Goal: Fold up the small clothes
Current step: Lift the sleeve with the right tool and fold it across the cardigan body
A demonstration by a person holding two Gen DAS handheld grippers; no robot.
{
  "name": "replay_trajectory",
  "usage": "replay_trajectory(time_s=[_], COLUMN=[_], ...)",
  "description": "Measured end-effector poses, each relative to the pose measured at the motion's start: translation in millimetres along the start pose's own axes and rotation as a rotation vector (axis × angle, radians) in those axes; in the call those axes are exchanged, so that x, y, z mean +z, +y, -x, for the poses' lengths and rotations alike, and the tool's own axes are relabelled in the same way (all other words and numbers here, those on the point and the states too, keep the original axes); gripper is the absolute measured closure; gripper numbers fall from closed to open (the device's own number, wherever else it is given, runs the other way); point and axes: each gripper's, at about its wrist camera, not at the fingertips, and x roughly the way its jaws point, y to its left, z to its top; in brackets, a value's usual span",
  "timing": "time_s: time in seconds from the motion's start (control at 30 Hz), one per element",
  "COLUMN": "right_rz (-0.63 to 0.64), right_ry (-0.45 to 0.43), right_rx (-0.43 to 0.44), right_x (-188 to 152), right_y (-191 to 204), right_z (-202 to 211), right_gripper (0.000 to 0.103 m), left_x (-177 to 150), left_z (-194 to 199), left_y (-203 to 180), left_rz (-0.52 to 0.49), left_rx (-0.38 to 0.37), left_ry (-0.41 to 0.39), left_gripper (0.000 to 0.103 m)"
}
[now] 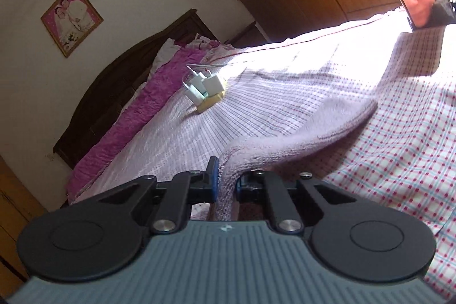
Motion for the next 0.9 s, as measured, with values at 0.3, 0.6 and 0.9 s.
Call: replay_trajectory(time_s=[0.3, 0.6, 0.9], right_rz=[0.068, 0.164, 0.295], right_ry=[-0.043, -0.004, 0.013], right_rx=[0.073, 0.136, 0.188], right_x=[7, -20, -57], right_y=[79, 171, 269], right_z=[59, 92, 104], right_gripper=[0.091, 0.092, 0.092], left_x=[14, 30, 38], left_z=[18, 38, 44], left_y=[8, 35, 70], left_rz=[-0.041, -0.003, 0.085], left_rx=[-0.007, -0.017, -0.031], left_ry=[0.012, -0.052, -0.073], left_gripper=[0.0, 0.0, 0.0])
